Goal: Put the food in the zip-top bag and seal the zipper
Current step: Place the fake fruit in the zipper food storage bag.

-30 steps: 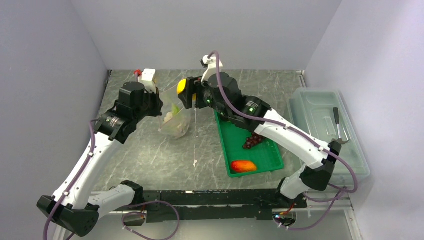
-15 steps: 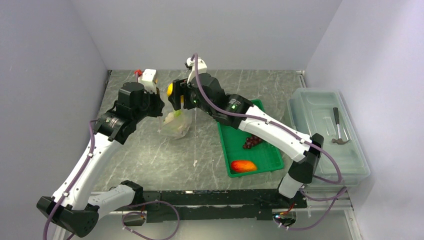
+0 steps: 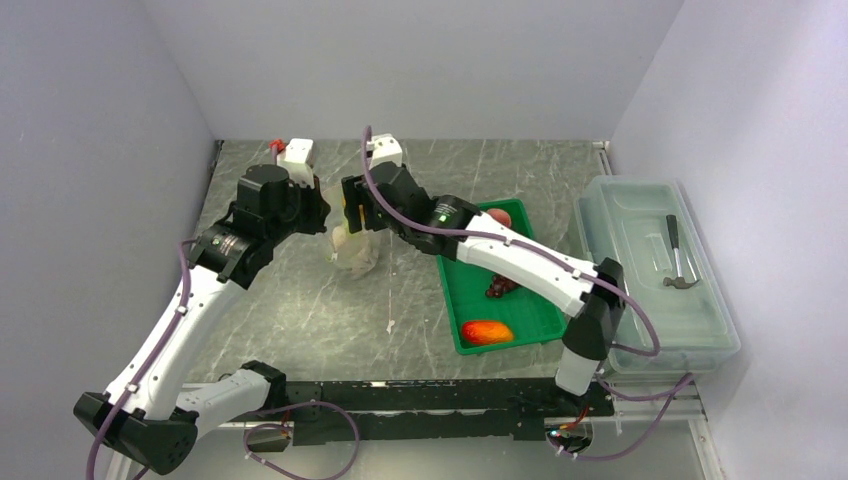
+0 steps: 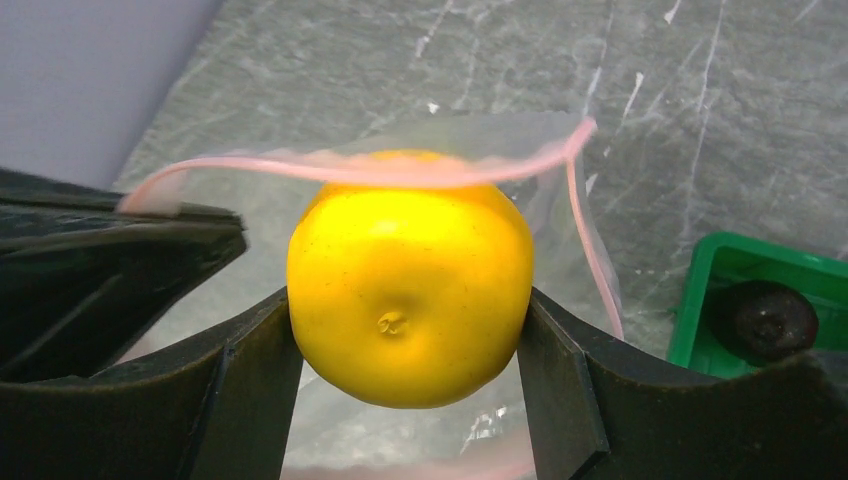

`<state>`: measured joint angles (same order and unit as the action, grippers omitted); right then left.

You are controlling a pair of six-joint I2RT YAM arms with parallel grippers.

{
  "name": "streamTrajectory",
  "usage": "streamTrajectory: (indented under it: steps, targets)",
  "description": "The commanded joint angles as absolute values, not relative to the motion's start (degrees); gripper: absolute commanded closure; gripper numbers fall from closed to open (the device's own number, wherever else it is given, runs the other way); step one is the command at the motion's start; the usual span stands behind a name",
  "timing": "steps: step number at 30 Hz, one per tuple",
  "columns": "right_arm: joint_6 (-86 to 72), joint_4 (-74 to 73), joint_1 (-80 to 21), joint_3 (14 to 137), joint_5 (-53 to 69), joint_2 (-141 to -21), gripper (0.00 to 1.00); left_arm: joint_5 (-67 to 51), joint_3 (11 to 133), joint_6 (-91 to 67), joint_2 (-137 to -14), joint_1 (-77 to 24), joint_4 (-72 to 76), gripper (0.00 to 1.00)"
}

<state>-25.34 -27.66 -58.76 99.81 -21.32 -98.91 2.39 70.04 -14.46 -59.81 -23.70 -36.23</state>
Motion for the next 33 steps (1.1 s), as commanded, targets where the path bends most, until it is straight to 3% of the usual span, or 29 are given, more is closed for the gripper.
streamTrajectory:
  steps: [1,21,25,33]
  targets:
    - [-24.94,-30.98,-58.85,103.9,-26.24,-102.31,0.59,0.9,70.14,-14.33,-58.36,-23.55,-33.45,1.0]
    - [-27.77,-33.11,-53.88,116.81,-23.62,-112.02,0.54,-0.42,70.06,-14.06,-58.62,-23.48,-33.23,1.0]
    - [-27.8,-34.06,-53.42,120.61,-22.9,-114.67,0.47,-0.42,70.07,-14.06,-58.8,-23.51,-33.27,1.0]
    - [-27.72,-33.2,-52.91,120.79,-20.86,-115.35,0.23,-0.36,70.05,-14.15,-58.92,-23.55,-33.22,1.0]
